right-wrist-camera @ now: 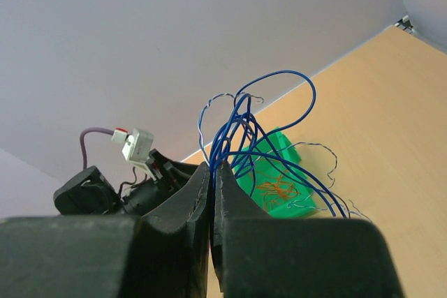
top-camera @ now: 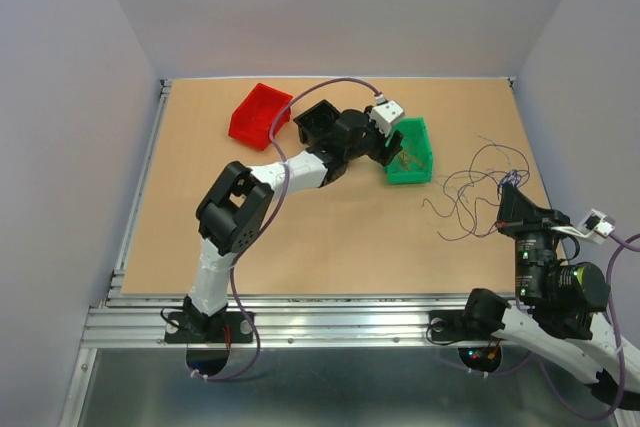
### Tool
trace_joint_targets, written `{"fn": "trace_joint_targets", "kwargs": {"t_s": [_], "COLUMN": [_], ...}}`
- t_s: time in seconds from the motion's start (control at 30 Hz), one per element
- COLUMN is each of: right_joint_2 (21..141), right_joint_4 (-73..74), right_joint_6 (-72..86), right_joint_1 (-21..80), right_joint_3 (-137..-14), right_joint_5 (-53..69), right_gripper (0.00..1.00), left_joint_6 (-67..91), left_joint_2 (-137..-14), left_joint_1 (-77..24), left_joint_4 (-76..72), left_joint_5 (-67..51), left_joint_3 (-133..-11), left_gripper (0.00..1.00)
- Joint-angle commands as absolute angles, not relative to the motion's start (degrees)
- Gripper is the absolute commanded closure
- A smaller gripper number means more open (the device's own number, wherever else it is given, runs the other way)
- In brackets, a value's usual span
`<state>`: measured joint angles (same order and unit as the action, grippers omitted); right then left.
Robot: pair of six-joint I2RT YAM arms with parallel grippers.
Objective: Untangle the cables
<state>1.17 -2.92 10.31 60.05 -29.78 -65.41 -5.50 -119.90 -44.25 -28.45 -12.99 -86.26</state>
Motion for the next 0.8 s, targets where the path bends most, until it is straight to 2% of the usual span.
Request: {"fn": "trace_joint_targets", "kwargs": {"t_s": [0.0, 0.1, 0.2, 0.23, 0.33, 0.5, 0.77], "right_joint_2": [1.0, 1.3, 2.5, 3.2, 4.4, 5.3, 4.5], "right_joint_4": [-3.1, -3.1, -3.1, -3.1, -3.1, -3.1, -3.2], "right_joint_6": [10.8, 10.7, 10.7, 10.8, 10.8, 10.8, 10.7], "right_joint_1": [60.1, 60.1, 60.1, 60.1, 60.1, 60.2, 60.1], "right_joint_3": [-31.4, -31.5, -31.9, -32.1, -32.6, -32.8, -32.6], "right_joint_5": [-66.1, -65.6, -64.5, -64.3, -63.6, -63.3, -62.8], "right_gripper": [0.99, 0.99, 0.99, 0.99, 0.99, 0.99, 0.99], "left_joint_6": [-10.6, -13.2, -16.7, -18.5, -21.2, -27.0, -30.8], "left_joint_2": [-107.2, -100.6, -100.6, -100.8, -100.7, -104.5, -118.3], "left_joint_1": [-42.9, -35.9, -29.0, -24.0, -14.9, -7.4, -3.9], "left_joint_4": [-28.7, -24.2, -8.5, -3.8, -2.0, 5.8, 13.4], "left_joint_5": [-12.1, -17.8, -22.6, -26.9, -30.0, -27.7, -20.7], "left_joint_3": [-80.2, -79.4, -85.2, -87.0, -86.0, -91.0, -103.4], "left_gripper": [0.25, 0.26, 0.26, 0.26, 0.27, 0.27, 0.36]}}
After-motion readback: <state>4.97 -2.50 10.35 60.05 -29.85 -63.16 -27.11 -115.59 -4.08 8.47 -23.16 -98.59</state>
